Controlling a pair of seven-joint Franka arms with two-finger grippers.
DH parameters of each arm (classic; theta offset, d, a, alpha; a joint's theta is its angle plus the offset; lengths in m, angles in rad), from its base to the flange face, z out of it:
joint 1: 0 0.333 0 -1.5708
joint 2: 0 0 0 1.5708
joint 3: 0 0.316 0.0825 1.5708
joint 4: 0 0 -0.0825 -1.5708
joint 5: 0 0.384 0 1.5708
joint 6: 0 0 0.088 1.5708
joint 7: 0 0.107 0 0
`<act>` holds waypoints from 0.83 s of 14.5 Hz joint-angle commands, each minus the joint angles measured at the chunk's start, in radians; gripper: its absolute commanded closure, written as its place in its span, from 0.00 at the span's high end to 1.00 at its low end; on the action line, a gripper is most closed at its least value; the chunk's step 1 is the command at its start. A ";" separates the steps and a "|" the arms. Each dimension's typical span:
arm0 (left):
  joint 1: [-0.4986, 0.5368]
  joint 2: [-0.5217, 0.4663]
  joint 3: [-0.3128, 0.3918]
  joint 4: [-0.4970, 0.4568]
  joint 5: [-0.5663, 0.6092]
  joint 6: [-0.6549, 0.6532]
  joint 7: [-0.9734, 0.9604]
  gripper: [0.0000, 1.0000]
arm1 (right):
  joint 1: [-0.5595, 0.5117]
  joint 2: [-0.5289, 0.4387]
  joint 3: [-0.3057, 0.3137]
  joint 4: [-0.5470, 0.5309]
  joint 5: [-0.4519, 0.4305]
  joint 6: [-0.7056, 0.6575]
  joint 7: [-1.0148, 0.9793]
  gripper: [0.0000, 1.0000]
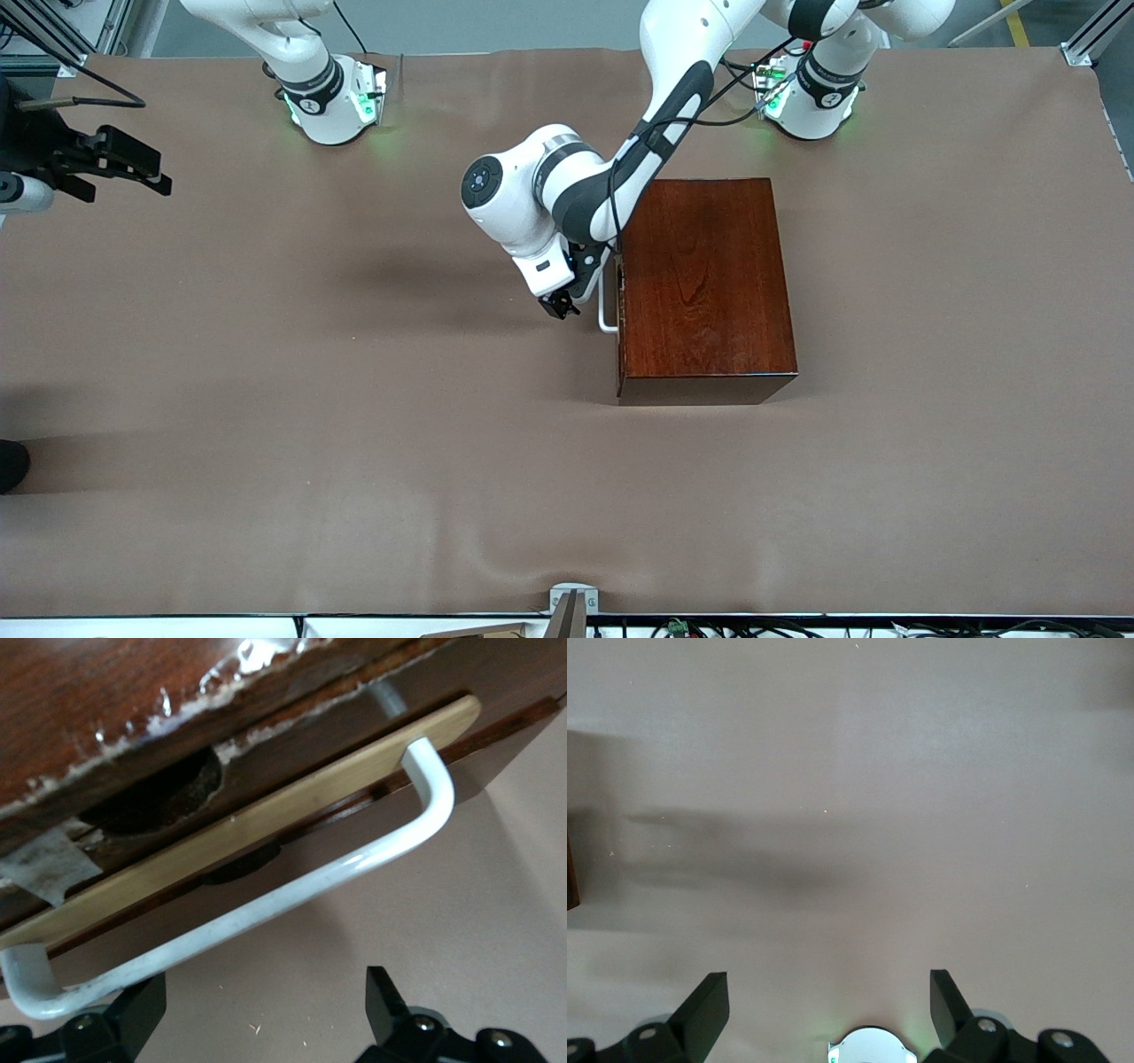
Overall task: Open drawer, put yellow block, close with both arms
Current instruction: 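Push the drawer shut with the left gripper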
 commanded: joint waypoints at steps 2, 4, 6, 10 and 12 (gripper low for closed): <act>0.007 -0.012 0.008 -0.022 0.032 -0.042 -0.001 1.00 | -0.035 -0.038 0.014 -0.044 -0.013 0.039 -0.022 1.00; 0.007 -0.011 0.007 -0.014 0.034 -0.027 0.013 1.00 | -0.051 -0.033 0.014 -0.037 -0.014 0.043 -0.022 1.00; 0.008 -0.021 -0.003 -0.006 0.012 0.086 0.055 1.00 | -0.077 -0.027 0.014 -0.020 -0.014 0.043 -0.031 1.00; 0.004 -0.067 -0.004 0.015 -0.018 0.142 0.152 1.00 | -0.077 -0.015 0.015 0.005 -0.016 0.049 -0.036 1.00; 0.008 -0.159 0.000 -0.009 -0.005 0.133 0.290 1.00 | -0.071 -0.015 0.015 0.008 -0.016 0.051 -0.036 1.00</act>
